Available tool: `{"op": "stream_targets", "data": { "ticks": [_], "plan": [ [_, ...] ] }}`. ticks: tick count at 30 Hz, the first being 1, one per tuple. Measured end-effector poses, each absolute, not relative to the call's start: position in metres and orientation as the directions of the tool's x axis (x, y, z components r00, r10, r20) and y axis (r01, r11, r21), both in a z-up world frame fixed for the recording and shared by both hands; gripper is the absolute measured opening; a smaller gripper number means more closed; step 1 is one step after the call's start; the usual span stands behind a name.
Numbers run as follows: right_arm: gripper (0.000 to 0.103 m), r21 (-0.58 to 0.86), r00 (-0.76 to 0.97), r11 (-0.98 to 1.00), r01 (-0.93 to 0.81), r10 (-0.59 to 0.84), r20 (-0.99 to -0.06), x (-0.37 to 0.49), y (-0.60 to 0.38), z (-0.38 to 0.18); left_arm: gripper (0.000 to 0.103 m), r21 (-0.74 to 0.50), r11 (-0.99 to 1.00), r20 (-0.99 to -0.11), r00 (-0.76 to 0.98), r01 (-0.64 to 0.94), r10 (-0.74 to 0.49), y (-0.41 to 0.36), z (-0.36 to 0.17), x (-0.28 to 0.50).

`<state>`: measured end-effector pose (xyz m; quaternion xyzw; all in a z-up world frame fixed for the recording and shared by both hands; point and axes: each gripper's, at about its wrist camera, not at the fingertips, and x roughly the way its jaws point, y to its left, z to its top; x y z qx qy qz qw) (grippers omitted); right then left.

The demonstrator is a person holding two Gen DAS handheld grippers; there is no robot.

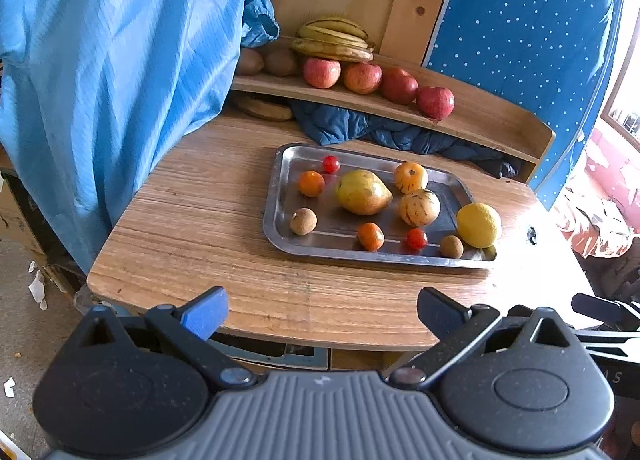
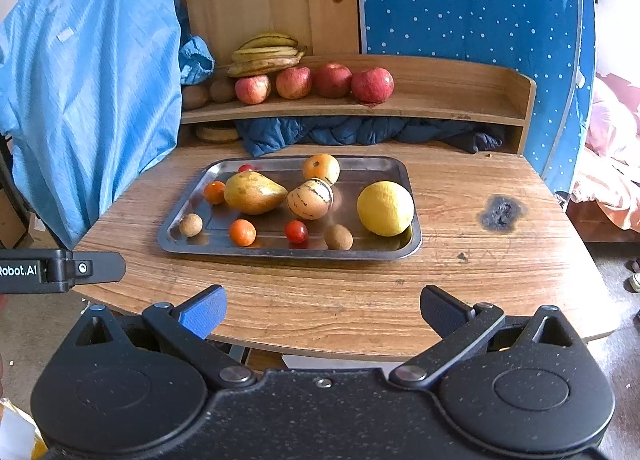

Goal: Organize fruits

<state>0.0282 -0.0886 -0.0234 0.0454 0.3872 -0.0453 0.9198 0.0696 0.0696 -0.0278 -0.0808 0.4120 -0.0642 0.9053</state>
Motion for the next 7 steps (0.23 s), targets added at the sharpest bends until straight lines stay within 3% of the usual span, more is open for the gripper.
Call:
{"op": "stream_targets", "data": {
  "ticks": [7],
  "plan": [
    [0.102,0.04,0.679,0.988,0.149,-0.073,-0.73,0.0316,-0.0855,-0.0285,0.102,-0.211,0.975,-0.744,0.636,0.066,-0.204,0.0699,-0.0348,0.0777]
  ]
}}
